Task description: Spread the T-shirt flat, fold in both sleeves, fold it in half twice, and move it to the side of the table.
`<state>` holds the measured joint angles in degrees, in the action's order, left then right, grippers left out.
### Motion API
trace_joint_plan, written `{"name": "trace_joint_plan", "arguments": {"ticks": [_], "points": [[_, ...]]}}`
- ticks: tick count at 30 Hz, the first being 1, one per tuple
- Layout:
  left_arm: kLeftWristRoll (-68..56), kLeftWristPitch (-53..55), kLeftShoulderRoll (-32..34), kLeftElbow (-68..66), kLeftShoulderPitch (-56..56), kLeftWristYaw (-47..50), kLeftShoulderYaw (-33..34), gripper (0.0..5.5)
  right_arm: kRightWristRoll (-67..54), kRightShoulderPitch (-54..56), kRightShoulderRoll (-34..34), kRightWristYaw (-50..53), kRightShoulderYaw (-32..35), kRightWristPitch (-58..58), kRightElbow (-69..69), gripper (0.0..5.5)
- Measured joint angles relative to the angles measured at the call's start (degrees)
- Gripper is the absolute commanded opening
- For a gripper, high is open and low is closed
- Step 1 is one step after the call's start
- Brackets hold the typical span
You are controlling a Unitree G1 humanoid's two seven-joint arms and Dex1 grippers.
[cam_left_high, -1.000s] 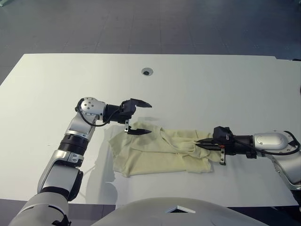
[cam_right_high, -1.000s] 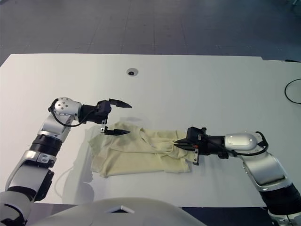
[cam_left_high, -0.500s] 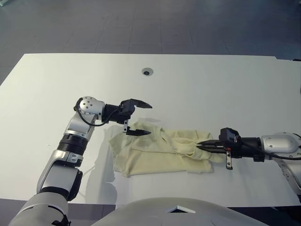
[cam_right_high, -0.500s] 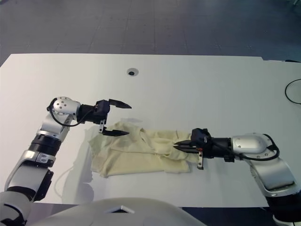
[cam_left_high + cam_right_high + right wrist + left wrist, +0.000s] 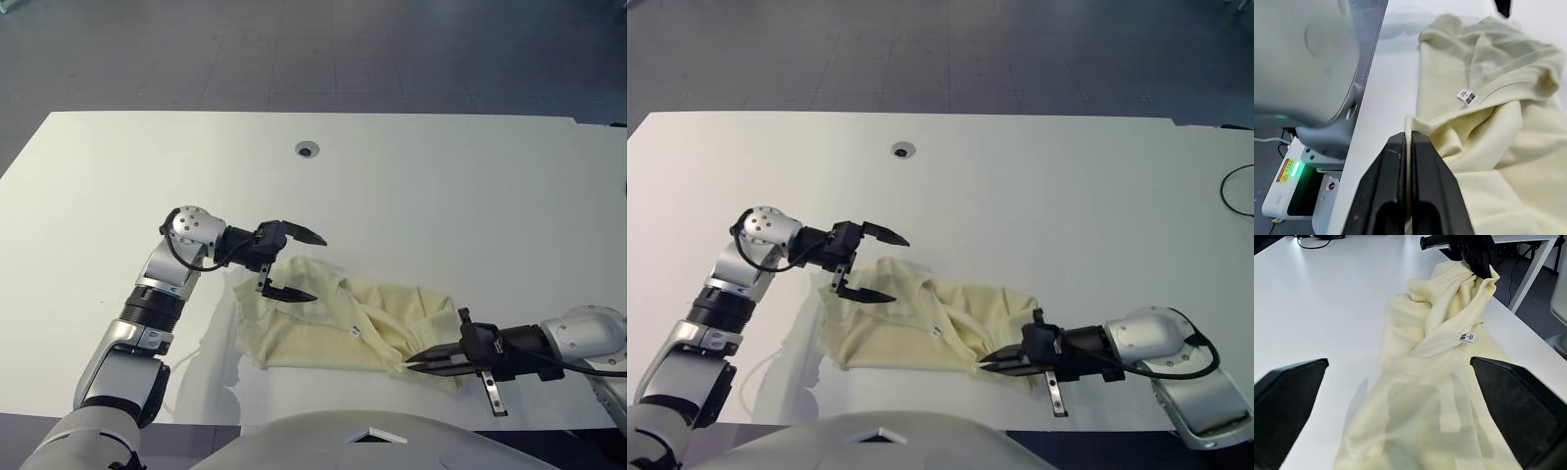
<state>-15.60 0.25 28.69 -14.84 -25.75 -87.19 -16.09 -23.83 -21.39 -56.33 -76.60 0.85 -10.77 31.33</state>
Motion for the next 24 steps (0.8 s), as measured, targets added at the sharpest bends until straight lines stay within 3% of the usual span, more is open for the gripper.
{"name": "trace_joint_plan", "arguments": {"ticks": [9,13,24], "points": [[5.2,-5.3,-3.0,-5.7,-0.3,1.7,-4.0,5.4,6.3,-0.4,-1.8,1.3,-2.2,2.7,-3.7,0.02],[6.6,-7.8,-5.7,-8.5,-2.1,2.8,-5.1,5.4,6.2,2.6,-1.0,4.2,-1.3,2.2,-5.7,0.57],[7.6,-9.0,-7.9,-11.7,-3.3,2.9,-6.4,3.63,4.0,7.6,-0.6,5.5,4.0,2.2,-11.1,2.23]]}}
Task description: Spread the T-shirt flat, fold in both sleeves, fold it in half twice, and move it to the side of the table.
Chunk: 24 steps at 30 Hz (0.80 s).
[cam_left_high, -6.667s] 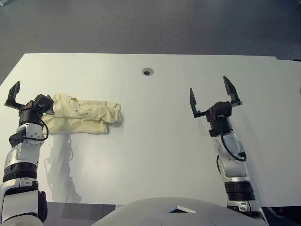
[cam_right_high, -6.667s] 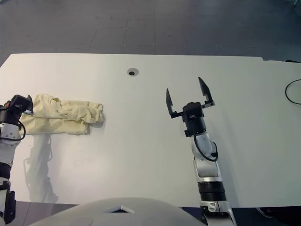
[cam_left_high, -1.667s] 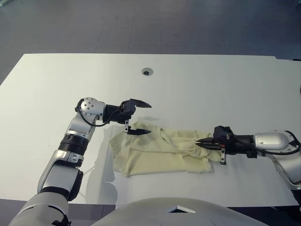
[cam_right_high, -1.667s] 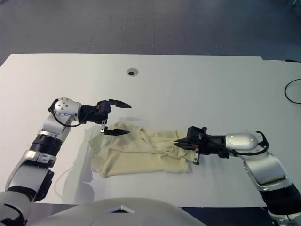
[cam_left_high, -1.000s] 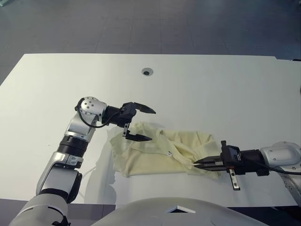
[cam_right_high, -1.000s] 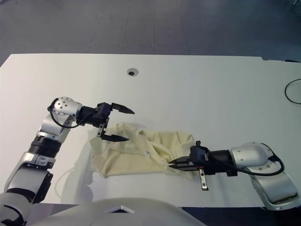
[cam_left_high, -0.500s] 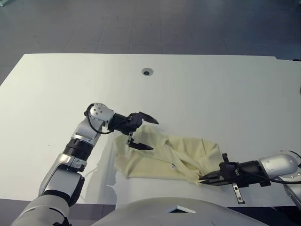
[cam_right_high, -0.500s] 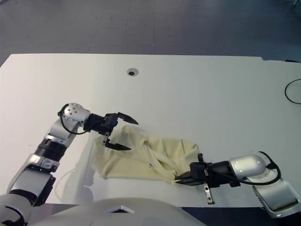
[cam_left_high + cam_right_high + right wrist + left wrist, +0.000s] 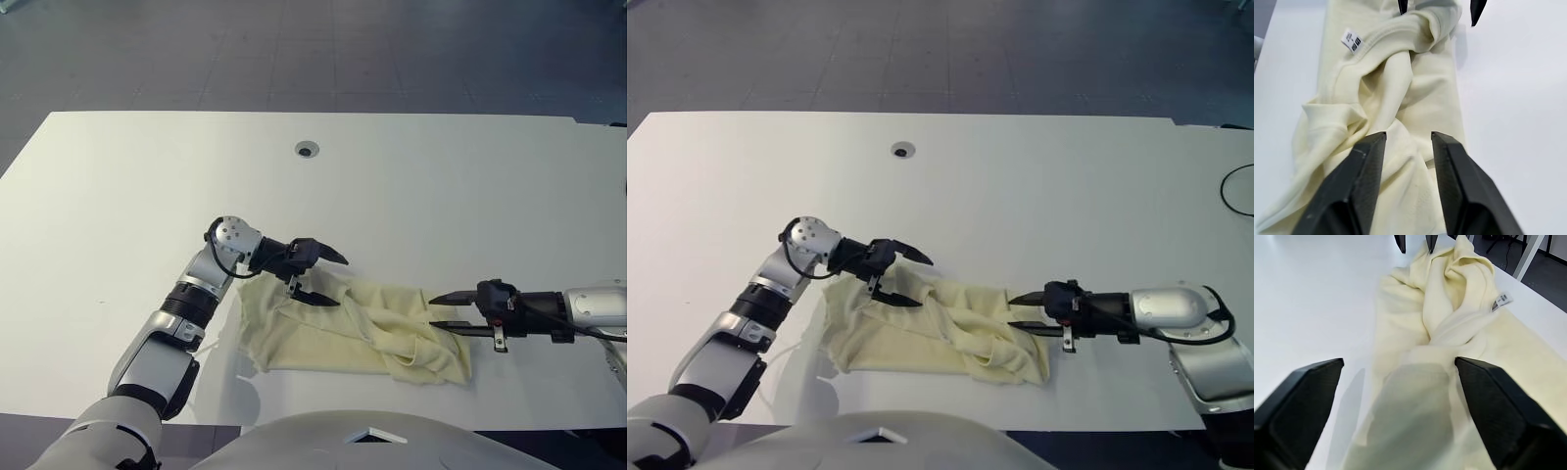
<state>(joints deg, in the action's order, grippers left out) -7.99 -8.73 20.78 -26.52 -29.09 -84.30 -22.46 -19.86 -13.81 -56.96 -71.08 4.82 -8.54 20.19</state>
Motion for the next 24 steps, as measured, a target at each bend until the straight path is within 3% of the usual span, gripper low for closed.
{"name": "trace_joint_plan", "arguments": {"ticks": [20,24], "points": [[1.1,2.0,1.0,0.1,0.0,-3.3,-2.1,0.3,-0.2,0.5,0.3,-0.2,-0.2,0.1,-1.5,5.32],[0.2,3.2,1.5,1.6,0.0,-3.8,-1.6,0.03,0.3,0.9,0.4,0.1,-0.7,0.1,-2.3,5.4]]}}
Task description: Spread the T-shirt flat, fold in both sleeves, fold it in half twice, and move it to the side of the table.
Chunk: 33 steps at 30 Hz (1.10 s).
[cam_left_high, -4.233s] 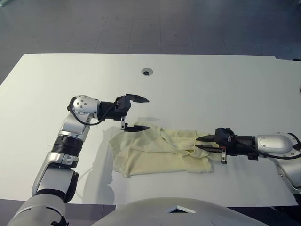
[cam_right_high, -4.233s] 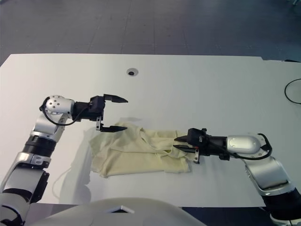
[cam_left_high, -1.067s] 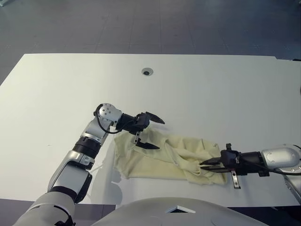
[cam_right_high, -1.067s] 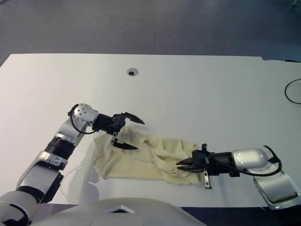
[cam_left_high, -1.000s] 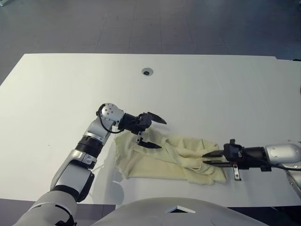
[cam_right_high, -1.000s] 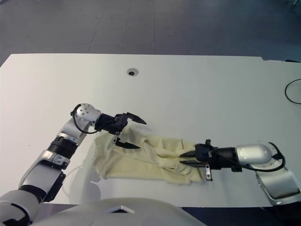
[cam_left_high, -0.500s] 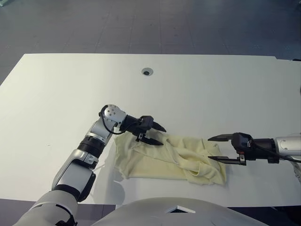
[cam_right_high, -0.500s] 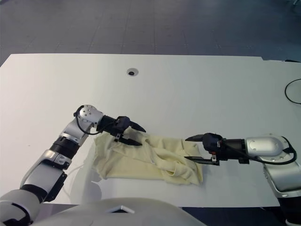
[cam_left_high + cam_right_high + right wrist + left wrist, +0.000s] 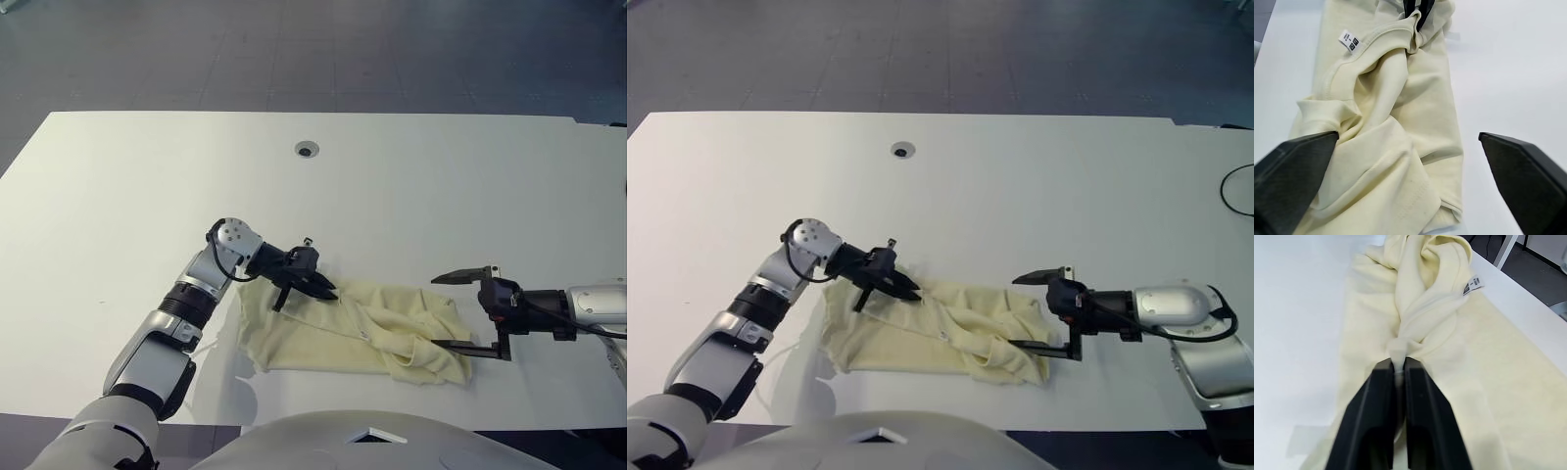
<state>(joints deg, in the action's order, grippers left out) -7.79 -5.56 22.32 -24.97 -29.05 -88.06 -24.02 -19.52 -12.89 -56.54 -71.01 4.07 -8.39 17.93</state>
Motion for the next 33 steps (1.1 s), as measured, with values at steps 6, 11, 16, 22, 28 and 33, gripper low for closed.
{"name": "trace_joint_plan", "arguments": {"ticks": [6,11,16,22,28,33], "points": [[-3.3,2.3,2.1,4.4,0.2,-0.6,2.5,0.03,1.2,0.3,0.2,0.7,-0.8,0.4,-1.2,5.4],[-5.6,3.1,4.5,8.7,0.5,-0.1,5.6,0.03,-0.8,1.1,0.4,0.8,0.2,-0.3,-1.3,5.4],[-9.9,5.1,6.6,14.6,0.8,1.6,11.0,0.03,-6.6,4.6,0.7,2.0,6.4,-3.1,-1.9,5.4],[-12.2,6.3,7.9,18.1,0.4,4.3,14.5,0.03,-12.5,8.1,2.5,5.7,10.3,-8.3,-1.9,5.4],[-11.7,6.1,7.8,19.0,0.2,6.1,14.2,0.0,-17.1,6.4,2.8,8.8,10.7,-16.3,6.5,4.69],[-7.2,6.5,7.7,18.0,-0.3,10.1,12.2,0.0,-13.1,2.6,7.3,19.1,5.7,-18.9,16.3,4.57]]}}
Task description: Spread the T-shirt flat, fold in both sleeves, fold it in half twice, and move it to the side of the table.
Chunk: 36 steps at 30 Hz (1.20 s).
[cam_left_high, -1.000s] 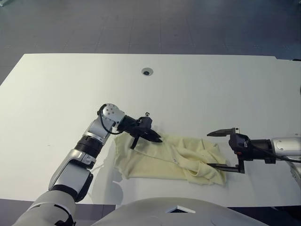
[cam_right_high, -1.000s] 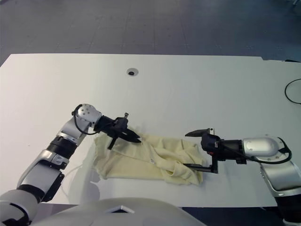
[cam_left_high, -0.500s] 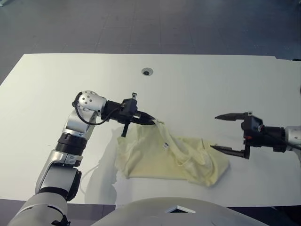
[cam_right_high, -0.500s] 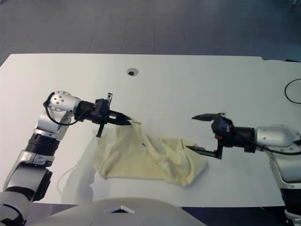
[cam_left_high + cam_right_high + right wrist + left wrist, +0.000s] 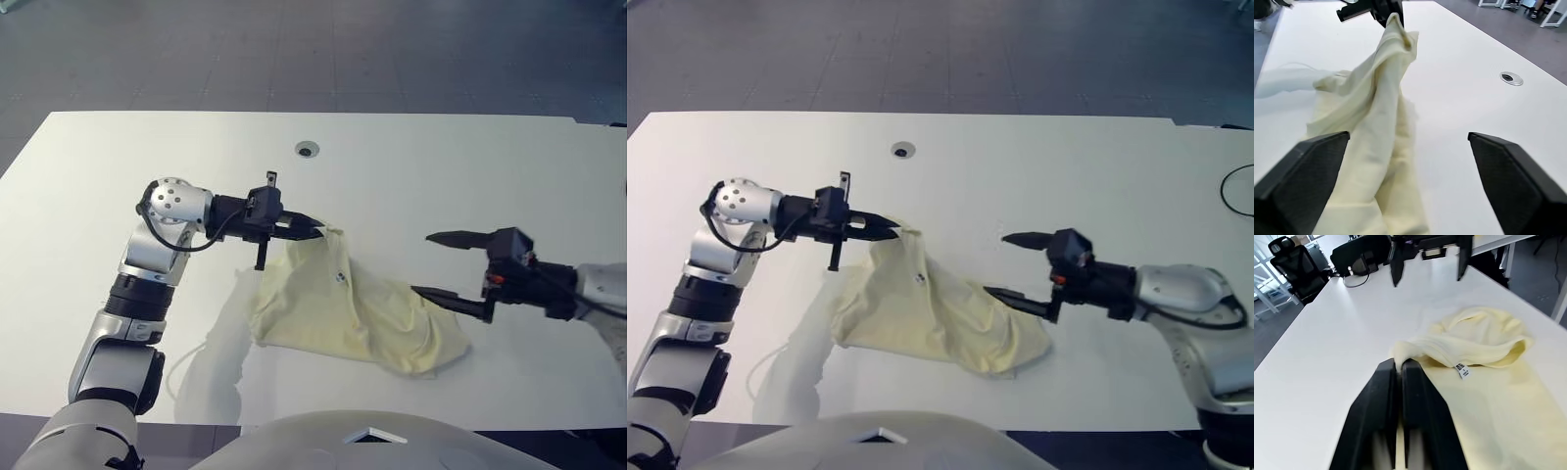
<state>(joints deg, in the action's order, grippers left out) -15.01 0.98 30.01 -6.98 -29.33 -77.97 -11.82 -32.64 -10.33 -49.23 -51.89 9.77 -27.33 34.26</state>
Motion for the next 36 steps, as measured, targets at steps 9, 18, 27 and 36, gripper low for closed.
{"name": "trace_joint_plan", "arguments": {"ticks": [9,18,27,36], "points": [[5.9,1.1,-2.8,-4.2,-3.9,6.0,-3.5,0.0,12.3,-13.9,11.9,22.9,-11.0,-3.5,16.4,5.38],[6.8,-0.3,-3.0,-7.0,-4.5,6.9,-3.5,0.0,22.0,-23.8,16.8,30.9,-22.9,0.9,23.2,4.93],[6.9,-0.3,-3.4,-7.6,-4.6,7.3,-3.5,0.0,40.3,-24.5,18.7,37.0,-35.6,9.8,13.4,3.58],[6.9,-0.3,-4.0,-7.6,-4.5,7.5,-3.5,0.0,51.1,-23.7,20.3,38.9,-41.1,14.3,6.1,2.12]]}}
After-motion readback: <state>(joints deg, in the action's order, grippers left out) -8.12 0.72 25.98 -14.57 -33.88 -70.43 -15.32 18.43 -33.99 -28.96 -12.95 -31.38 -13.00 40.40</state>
